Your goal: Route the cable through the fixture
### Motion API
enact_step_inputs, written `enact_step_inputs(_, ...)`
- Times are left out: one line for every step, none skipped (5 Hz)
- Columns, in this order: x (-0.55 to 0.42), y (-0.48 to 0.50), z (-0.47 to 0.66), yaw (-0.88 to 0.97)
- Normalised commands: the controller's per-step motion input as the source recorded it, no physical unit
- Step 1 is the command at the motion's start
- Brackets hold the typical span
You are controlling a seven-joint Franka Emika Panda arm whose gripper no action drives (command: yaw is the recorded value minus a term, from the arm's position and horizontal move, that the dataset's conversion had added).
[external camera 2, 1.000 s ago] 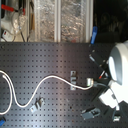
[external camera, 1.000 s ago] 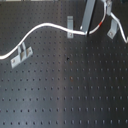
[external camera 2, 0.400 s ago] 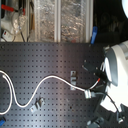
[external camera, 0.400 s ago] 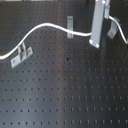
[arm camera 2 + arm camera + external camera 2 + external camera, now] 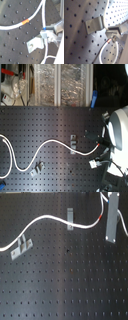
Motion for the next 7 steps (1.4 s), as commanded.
enact_step_inputs(0.015, 0.049, 0.07, -0.05)
enact_step_inputs(0.007, 0.139, 0.32, -0.08)
enact_step_inputs(-0.044, 0.108, 0.33, -0.06)
enact_step_inputs(-0.148, 0.189, 0.27, 0.0)
enact_step_inputs(-0.338, 0.21, 0.0, 0.0)
enact_step_inputs(-0.392, 0.192, -0.23, 0.0)
enact_step_inputs(-0.329, 0.22, -0.32, 0.0)
